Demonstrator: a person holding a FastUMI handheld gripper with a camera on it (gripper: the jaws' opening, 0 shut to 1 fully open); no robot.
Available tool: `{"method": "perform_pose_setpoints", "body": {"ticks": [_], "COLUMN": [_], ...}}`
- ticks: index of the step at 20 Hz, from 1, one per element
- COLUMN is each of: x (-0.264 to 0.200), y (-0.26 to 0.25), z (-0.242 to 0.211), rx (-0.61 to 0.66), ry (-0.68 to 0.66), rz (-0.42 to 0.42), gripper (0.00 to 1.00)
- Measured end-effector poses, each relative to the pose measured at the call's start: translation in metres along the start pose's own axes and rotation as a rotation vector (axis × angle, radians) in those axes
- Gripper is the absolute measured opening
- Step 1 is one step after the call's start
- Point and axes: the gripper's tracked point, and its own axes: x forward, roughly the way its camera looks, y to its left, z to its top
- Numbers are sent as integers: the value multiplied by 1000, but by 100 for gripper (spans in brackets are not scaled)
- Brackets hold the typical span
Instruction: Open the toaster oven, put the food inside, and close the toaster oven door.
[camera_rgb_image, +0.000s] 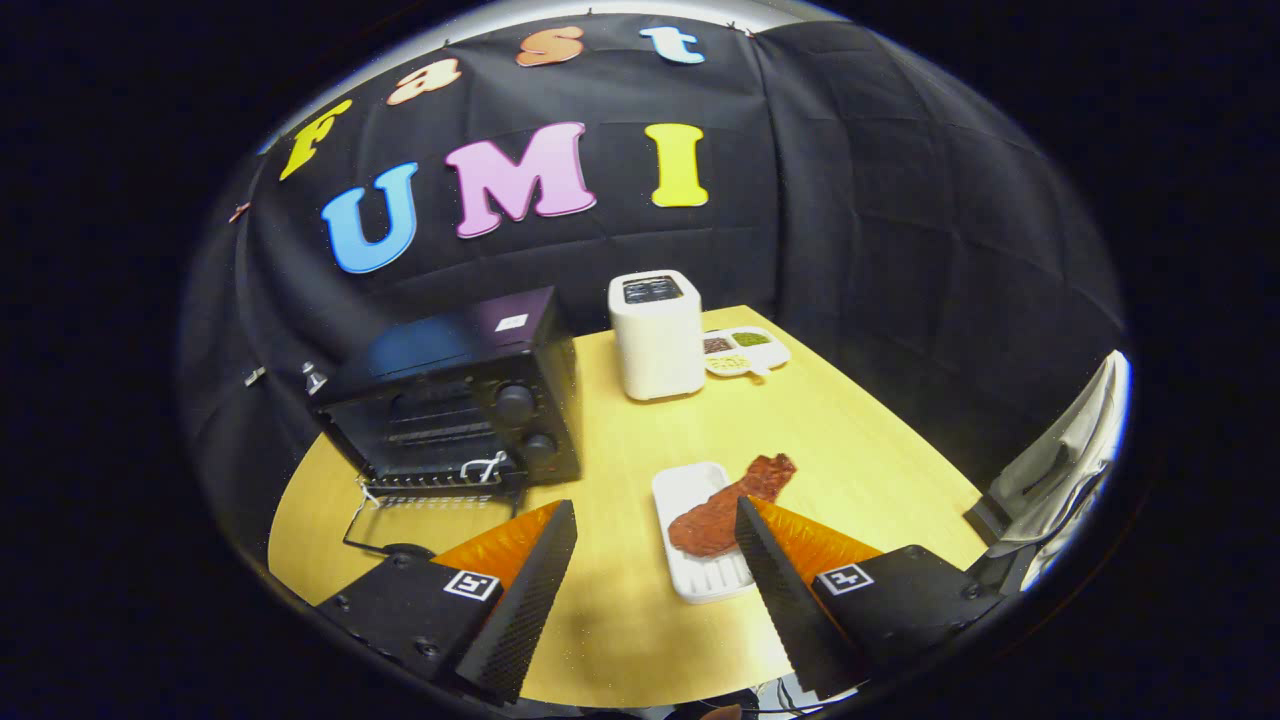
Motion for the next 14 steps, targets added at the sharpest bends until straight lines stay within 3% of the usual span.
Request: {"method": "perform_pose_setpoints", "body": {"ticks": [4, 7, 11, 14], "x": [29, 56, 84, 98], "y": [-43, -56, -57, -54], "z": [-4, -16, -34, -41], "rx": [45, 110, 197, 238], "ry": [24, 79, 152, 184], "rz": [-35, -9, 58, 94], "gripper": [98, 95, 75, 67]}}
